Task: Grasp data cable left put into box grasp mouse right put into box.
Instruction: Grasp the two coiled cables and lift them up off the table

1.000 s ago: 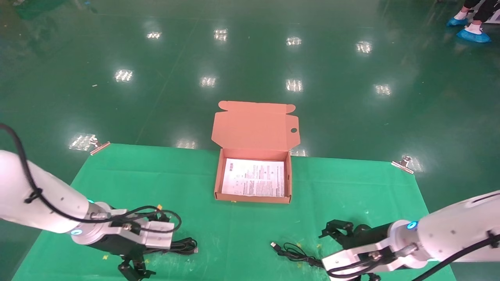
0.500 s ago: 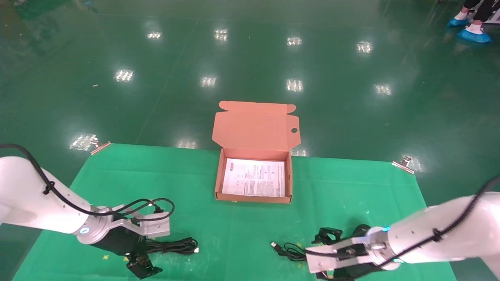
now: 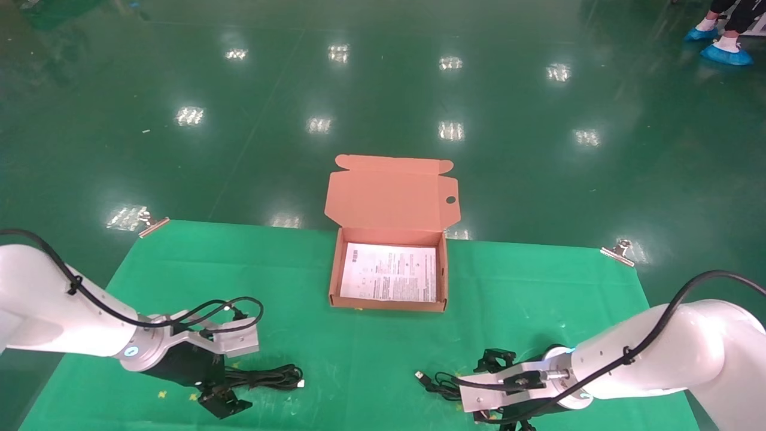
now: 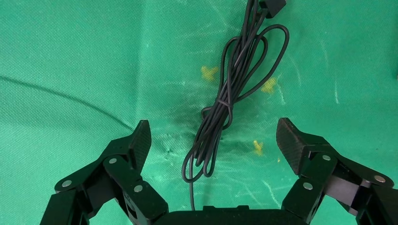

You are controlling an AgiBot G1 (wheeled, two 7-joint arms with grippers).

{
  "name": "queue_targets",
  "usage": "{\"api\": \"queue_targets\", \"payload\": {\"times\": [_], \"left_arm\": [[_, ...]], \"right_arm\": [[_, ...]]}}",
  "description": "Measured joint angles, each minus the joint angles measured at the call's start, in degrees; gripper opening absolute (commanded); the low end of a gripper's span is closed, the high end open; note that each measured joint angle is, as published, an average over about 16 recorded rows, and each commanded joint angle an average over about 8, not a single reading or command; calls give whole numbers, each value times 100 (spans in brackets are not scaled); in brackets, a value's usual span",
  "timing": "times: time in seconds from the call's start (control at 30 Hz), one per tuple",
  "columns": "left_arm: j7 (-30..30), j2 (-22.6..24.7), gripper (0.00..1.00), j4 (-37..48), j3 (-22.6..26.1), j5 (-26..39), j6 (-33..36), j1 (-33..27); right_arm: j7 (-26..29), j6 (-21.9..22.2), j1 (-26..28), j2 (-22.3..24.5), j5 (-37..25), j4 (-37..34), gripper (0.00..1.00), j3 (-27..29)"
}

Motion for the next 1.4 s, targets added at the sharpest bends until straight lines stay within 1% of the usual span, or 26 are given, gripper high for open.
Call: {"api": "queue_targets", "payload": {"times": [1.4], "left_arm": [[-53, -52, 0, -181, 16, 11, 74, -1]], "right_arm": [[25, -66, 25, 84, 43, 137, 0, 29]]}}
